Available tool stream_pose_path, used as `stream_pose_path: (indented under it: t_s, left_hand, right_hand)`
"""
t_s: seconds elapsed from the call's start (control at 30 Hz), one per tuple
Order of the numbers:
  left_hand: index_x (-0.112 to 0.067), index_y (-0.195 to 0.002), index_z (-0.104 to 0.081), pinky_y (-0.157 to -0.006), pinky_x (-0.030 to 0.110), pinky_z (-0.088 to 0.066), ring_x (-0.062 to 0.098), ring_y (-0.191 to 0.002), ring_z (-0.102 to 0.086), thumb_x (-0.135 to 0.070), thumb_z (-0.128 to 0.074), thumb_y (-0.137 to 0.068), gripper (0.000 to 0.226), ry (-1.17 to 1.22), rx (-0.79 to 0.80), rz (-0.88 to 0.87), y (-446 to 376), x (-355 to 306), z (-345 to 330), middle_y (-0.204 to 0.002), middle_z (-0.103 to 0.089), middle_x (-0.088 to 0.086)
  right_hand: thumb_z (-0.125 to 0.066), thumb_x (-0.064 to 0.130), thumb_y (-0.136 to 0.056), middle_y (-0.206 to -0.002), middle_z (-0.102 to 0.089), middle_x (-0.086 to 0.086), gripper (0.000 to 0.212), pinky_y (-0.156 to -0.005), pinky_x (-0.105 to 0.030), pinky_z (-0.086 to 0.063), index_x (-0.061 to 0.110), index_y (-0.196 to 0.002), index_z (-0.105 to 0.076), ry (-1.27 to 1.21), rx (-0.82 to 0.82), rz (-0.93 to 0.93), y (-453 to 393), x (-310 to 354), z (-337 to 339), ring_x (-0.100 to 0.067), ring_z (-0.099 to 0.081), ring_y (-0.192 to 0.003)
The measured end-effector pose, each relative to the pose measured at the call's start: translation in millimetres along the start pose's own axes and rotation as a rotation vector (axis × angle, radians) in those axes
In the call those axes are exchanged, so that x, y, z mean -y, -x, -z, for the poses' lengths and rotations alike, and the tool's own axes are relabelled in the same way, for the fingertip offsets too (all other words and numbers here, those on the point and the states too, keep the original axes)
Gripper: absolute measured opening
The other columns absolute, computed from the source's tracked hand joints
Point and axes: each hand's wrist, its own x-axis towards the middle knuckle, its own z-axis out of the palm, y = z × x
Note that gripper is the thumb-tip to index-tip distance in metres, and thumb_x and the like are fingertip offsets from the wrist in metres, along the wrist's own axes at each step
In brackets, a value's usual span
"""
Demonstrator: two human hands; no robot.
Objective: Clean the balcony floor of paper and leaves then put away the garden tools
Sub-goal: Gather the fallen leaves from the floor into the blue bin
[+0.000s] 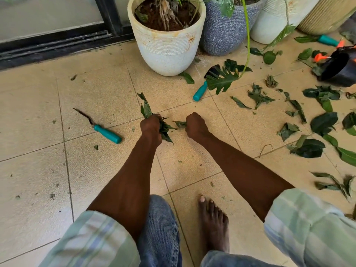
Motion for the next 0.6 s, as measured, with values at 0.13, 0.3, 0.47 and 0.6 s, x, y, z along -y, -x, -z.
stream_pose_path:
  t_s: [0.13, 0.3, 0.47, 0.6]
  left_hand:
    - [-0.008, -0.088, -0.056, -0.049, 0.025, -0.044, 0.016, -0.051, -0.049, -0.007, -0.056, -0.092, 0.004, 0.002, -0.004, -0.008, -3.5, -2.1, 1.6, -0.066, -0.053, 0.007]
    - [-0.010, -0.084, -0.057, -0.048, 0.025, -0.044, 0.015, -0.053, -0.052, -0.007, -0.059, -0.090, 0.006, 0.007, -0.016, 0.013, -19.8, -0.3, 5.4, -0.067, -0.054, 0.005]
    - [-0.011, -0.080, -0.058, -0.050, 0.027, -0.045, 0.015, -0.056, -0.052, -0.005, -0.058, -0.090, 0.012, 0.004, -0.043, 0.011, -34.5, -2.3, 7.8, -0.067, -0.053, 0.005]
    - [-0.013, -0.083, -0.059, -0.054, 0.028, -0.048, 0.015, -0.060, -0.053, -0.006, -0.059, -0.090, 0.011, 0.023, -0.083, 0.024, -47.6, -3.4, 14.7, -0.070, -0.056, 0.004]
  right_hand:
    - [-0.043, 0.002, -0.094, -0.119, -0.052, -0.018, 0.026, -0.079, -0.036, -0.044, 0.002, -0.113, -0.060, 0.130, -0.038, 0.198, 1.8, -2.1, -3.3, -0.031, -0.048, -0.113]
    - [-0.047, 0.000, -0.090, -0.109, -0.060, -0.018, 0.022, -0.073, -0.030, -0.043, 0.001, -0.108, -0.058, -0.006, -0.028, 0.223, -25.2, 0.4, 13.1, -0.030, -0.059, -0.099]
    - [-0.049, -0.002, -0.087, -0.112, -0.064, -0.017, 0.025, -0.085, -0.034, -0.051, 0.000, -0.108, -0.065, -0.255, -0.135, 0.091, -92.0, 13.0, 51.3, -0.031, -0.060, -0.105]
    - [-0.048, 0.006, -0.093, -0.126, -0.057, -0.017, 0.034, -0.084, -0.030, -0.045, 0.000, -0.126, -0.051, -0.297, -0.185, -0.107, -146.1, 12.7, 56.3, -0.031, -0.057, -0.114]
